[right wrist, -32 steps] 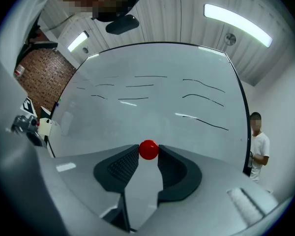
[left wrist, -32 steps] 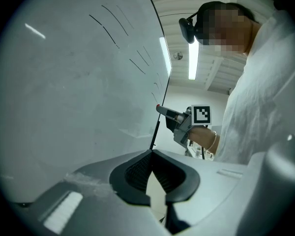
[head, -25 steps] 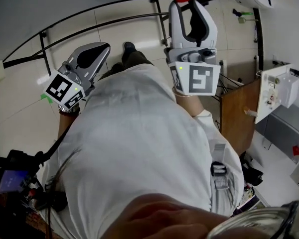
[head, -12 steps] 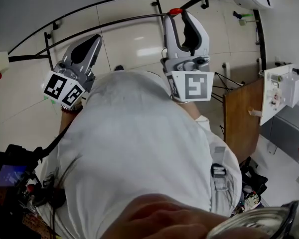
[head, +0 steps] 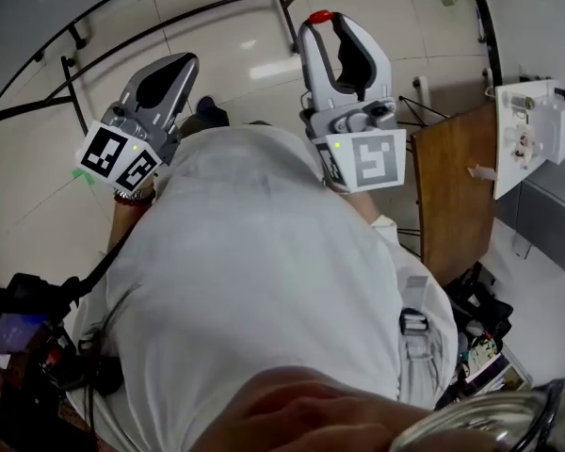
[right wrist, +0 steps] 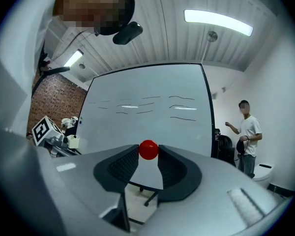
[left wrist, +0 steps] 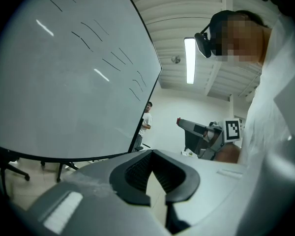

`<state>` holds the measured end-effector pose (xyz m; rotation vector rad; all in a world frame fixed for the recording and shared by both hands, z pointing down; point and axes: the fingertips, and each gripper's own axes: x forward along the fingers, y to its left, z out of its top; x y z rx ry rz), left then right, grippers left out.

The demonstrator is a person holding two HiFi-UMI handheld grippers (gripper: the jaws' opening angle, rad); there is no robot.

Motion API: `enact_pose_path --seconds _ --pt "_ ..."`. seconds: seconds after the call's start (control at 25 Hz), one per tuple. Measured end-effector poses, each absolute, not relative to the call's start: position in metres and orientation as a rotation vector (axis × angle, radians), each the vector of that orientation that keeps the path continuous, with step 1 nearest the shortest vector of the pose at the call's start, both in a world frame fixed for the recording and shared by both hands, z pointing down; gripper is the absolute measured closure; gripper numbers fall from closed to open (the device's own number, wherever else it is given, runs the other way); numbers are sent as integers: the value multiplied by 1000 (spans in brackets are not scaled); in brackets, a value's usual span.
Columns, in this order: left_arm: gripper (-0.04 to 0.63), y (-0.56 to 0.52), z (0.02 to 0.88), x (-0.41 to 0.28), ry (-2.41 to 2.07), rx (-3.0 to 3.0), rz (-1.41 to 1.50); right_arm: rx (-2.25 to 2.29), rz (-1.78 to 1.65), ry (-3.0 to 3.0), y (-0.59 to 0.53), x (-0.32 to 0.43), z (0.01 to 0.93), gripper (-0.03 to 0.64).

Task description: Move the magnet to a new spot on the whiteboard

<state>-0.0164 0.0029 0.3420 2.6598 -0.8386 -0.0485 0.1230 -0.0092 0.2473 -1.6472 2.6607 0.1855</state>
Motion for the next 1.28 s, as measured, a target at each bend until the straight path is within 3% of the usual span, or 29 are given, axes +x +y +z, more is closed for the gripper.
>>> enact_pose_path --seconds 0.24,1.28 --pt "592 73 349 35 -925 2623 -13 -1547 149 2679 49 180 252 491" --pt "592 84 366 35 -918 2556 2 -1530 149 2667 50 179 253 491"
